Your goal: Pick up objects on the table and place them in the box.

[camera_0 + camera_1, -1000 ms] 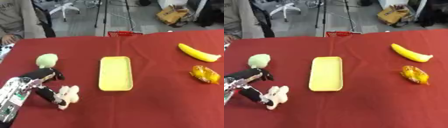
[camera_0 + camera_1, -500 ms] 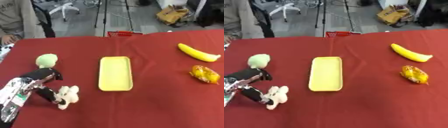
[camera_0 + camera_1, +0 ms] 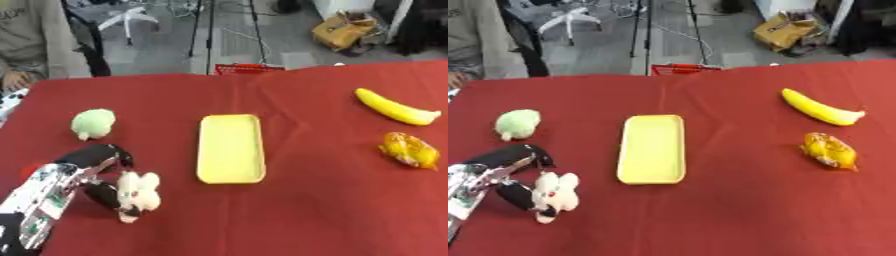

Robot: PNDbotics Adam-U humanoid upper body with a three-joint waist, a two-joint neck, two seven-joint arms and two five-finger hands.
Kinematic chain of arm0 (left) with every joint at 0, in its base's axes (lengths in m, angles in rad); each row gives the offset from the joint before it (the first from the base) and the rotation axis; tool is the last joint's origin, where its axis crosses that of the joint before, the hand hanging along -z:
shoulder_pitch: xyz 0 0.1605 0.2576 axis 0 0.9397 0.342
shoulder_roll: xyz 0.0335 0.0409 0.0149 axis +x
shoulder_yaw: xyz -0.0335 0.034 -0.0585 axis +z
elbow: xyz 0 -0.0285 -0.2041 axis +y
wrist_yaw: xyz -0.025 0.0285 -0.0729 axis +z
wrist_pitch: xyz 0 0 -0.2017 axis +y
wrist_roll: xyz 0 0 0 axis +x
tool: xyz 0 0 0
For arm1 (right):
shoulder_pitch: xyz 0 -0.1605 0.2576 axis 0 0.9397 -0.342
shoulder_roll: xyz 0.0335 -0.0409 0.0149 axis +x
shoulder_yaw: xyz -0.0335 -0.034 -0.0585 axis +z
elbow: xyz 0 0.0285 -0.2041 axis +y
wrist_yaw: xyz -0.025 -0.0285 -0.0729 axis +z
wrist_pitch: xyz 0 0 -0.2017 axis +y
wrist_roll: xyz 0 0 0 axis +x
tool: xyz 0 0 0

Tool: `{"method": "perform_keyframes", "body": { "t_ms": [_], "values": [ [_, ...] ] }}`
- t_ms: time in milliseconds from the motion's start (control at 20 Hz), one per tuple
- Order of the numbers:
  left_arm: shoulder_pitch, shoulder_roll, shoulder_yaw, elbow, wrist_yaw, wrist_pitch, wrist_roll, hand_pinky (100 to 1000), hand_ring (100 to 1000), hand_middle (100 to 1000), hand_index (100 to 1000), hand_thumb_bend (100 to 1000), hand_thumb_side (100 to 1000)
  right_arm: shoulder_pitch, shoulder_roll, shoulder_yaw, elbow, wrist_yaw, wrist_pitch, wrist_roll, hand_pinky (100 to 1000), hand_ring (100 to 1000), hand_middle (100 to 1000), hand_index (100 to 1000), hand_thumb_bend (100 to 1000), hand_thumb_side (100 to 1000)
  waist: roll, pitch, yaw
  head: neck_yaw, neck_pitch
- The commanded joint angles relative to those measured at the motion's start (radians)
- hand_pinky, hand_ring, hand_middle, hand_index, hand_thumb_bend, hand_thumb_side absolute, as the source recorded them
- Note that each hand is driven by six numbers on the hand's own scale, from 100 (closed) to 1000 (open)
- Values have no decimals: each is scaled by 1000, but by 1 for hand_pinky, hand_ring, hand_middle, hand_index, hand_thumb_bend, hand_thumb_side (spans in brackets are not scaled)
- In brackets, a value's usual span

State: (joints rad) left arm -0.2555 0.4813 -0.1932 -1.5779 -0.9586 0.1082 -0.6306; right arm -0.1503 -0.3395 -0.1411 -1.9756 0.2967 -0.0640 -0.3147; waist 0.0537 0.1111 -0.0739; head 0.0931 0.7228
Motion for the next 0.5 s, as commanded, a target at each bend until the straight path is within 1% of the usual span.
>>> {"method": "perform_keyframes", "body": {
  "t_ms": [50,100,150,200,250,300,350,400,450,500],
  "values": [
    [-16,12,2,2,1,-9,-28,732,633,584,692,846,356,-13,-19,-4,-22,-10,-2,1,621,712,782,853,100,702,10,1,-1,3,-7],
    [-16,11,2,3,-3,-9,-30,719,607,558,668,818,357,-13,-18,-4,-22,-10,-2,1,621,712,782,853,100,703,10,1,-1,3,-7],
    [-17,11,2,4,-9,-9,-31,716,600,549,661,810,358,-13,-18,-4,-22,-10,-2,0,621,712,782,853,100,703,10,1,-1,3,-7],
    [-17,10,3,5,-14,-10,-31,693,546,484,596,744,364,-13,-18,-4,-22,-10,-2,0,621,712,782,854,100,705,10,1,-1,3,-7],
    [-17,9,6,3,-18,-8,-23,669,494,415,529,656,395,-13,-18,-4,-22,-11,-3,-1,621,712,782,854,100,706,10,1,-1,3,-8],
    [-17,8,8,1,-17,-6,-10,669,494,415,529,656,395,-13,-18,-4,-22,-11,-3,-1,621,712,782,854,100,706,10,1,-1,2,-8],
    [-17,6,12,-3,-13,-2,7,648,457,337,456,598,421,-13,-18,-5,-21,-11,-3,-2,621,712,782,854,100,706,10,1,-1,2,-9],
    [-16,6,14,-5,-7,3,26,648,457,337,456,598,421,-13,-18,-5,-21,-12,-3,-2,621,712,782,854,100,706,10,1,-1,2,-9],
    [-17,2,20,-9,2,9,45,634,435,287,410,584,449,-13,-18,-6,-21,-12,-3,-3,621,712,782,854,100,706,10,1,0,1,-10],
    [-16,0,24,-13,12,15,61,634,435,287,410,584,449,-13,-18,-6,-21,-12,-3,-3,621,712,782,854,100,706,10,1,0,0,-10]
  ]
}}
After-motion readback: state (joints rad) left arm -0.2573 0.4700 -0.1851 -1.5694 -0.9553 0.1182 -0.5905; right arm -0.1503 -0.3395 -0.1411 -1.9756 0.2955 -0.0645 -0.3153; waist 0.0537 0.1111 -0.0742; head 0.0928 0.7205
